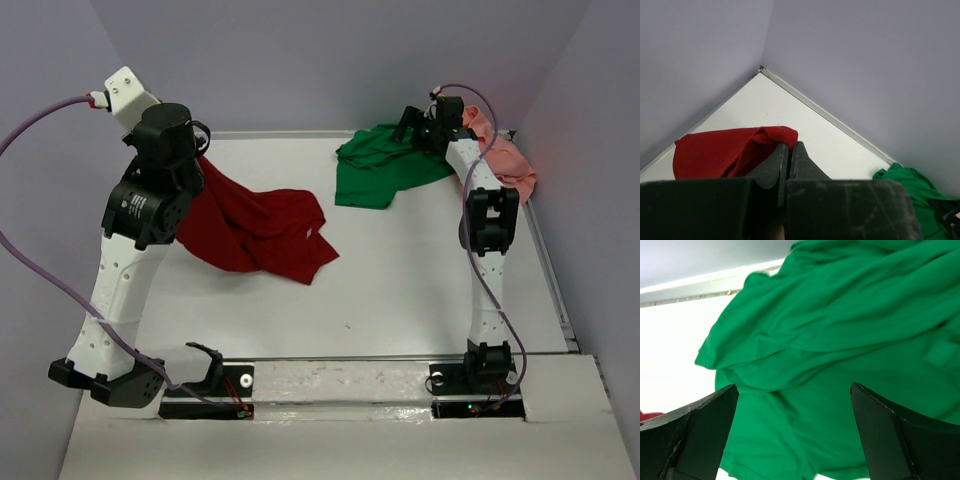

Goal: Fold and stack the t-shirts

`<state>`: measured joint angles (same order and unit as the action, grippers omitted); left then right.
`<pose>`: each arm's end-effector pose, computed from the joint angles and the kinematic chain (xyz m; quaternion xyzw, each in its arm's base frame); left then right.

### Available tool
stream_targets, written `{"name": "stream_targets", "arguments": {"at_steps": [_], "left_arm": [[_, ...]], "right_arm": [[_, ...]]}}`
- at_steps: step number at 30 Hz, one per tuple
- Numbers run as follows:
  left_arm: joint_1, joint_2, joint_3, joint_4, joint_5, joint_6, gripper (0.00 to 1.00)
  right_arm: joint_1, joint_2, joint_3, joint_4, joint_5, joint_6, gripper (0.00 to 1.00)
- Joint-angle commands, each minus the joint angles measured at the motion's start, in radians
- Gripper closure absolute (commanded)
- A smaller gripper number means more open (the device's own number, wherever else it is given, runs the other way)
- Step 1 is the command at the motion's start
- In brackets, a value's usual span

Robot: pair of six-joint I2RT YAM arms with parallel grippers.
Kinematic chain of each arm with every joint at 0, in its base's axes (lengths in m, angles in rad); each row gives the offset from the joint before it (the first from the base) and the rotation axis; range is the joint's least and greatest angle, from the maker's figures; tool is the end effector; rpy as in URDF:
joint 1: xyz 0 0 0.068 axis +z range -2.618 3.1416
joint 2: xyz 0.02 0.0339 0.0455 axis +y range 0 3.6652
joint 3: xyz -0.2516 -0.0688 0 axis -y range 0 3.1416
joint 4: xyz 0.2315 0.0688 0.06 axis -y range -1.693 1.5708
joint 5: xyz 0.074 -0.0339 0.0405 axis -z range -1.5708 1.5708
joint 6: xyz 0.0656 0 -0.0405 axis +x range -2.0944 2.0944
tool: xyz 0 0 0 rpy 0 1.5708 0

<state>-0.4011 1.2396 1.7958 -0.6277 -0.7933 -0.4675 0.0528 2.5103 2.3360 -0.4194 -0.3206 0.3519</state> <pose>0.2234 -0.0440 0.5160 -0.2855 0.6660 -0.0079 0.6891 0.5726 0.0510 0.2047 0.0558 0.8731 0.2312 0.4255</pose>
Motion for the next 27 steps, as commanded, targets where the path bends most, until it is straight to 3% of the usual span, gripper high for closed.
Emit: {"name": "stream_targets", "arguments": {"at_steps": [1,12,18,20,23,24,25,26,27], "left_arm": [[0.047,-0.022,0.030,0.020,-0.028,0.039,1.00],[0.070,-0.005,-0.154,0.095,0.153,0.006,1.00],[0.070,-0.002,-0.199,0.117,0.186,-0.005,1.00],[0.070,-0.003,-0.205,0.118,0.189,-0.003,1.00],[0.070,-0.002,-0.208,0.120,0.192,0.000,1.00],[0.068,0.000,-0.207,0.118,0.193,0.001,1.00],[0.070,0.001,-0.208,0.117,0.195,0.001,1.00],[0.068,0.001,-0.210,0.118,0.198,0.003,1.00],[0.070,0.001,-0.210,0.117,0.200,0.003,1.00]], "right_arm": [[0.056,0.039,0.046,-0.005,-0.060,0.022,0.00],[0.194,0.074,0.036,-0.059,-0.230,0.022,0.00],[0.257,0.053,-0.003,-0.059,-0.279,-0.013,0.00],[0.271,0.056,-0.006,-0.059,-0.268,-0.013,0.05],[0.271,0.082,0.005,-0.068,-0.247,-0.005,0.43],[0.271,0.091,0.012,-0.087,-0.232,-0.008,0.60],[0.271,0.100,0.034,-0.100,-0.197,-0.013,0.87],[0.271,0.120,0.045,-0.128,-0.180,-0.025,0.97],[0.271,0.128,0.055,-0.142,-0.163,-0.031,1.00]]}}
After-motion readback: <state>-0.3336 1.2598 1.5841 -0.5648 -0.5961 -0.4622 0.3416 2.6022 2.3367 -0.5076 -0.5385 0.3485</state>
